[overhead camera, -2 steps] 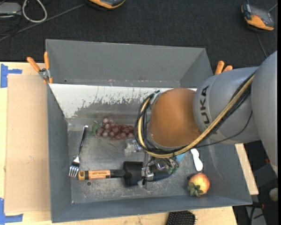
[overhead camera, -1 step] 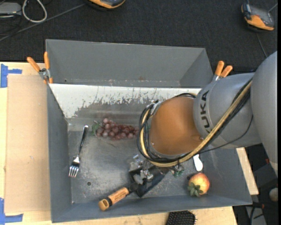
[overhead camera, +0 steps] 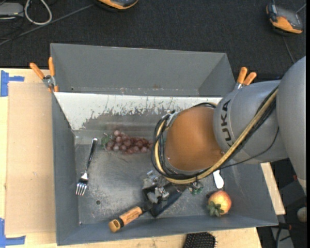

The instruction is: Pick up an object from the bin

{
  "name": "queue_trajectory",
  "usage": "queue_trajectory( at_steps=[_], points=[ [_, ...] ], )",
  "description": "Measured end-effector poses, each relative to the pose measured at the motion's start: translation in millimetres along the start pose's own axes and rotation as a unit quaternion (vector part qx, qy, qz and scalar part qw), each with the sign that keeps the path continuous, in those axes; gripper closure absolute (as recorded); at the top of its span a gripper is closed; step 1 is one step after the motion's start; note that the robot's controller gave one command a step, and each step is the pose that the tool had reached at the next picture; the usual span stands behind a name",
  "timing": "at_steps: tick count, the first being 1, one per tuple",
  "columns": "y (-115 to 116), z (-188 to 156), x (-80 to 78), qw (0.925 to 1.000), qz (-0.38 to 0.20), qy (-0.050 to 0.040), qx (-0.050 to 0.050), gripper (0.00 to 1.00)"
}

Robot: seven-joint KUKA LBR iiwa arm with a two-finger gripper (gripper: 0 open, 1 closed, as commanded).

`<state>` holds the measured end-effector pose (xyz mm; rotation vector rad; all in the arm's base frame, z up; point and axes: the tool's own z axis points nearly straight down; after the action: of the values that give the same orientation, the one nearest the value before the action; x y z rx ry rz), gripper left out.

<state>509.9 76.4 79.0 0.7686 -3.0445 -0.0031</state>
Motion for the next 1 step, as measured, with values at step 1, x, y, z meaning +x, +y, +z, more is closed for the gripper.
queue_trajectory(
  at_steps=[1],
  points=[
    [-14.0, -57.3, 3.4, 1.0, 0.0, 0.0023, -0.001, 1.0]
  ],
)
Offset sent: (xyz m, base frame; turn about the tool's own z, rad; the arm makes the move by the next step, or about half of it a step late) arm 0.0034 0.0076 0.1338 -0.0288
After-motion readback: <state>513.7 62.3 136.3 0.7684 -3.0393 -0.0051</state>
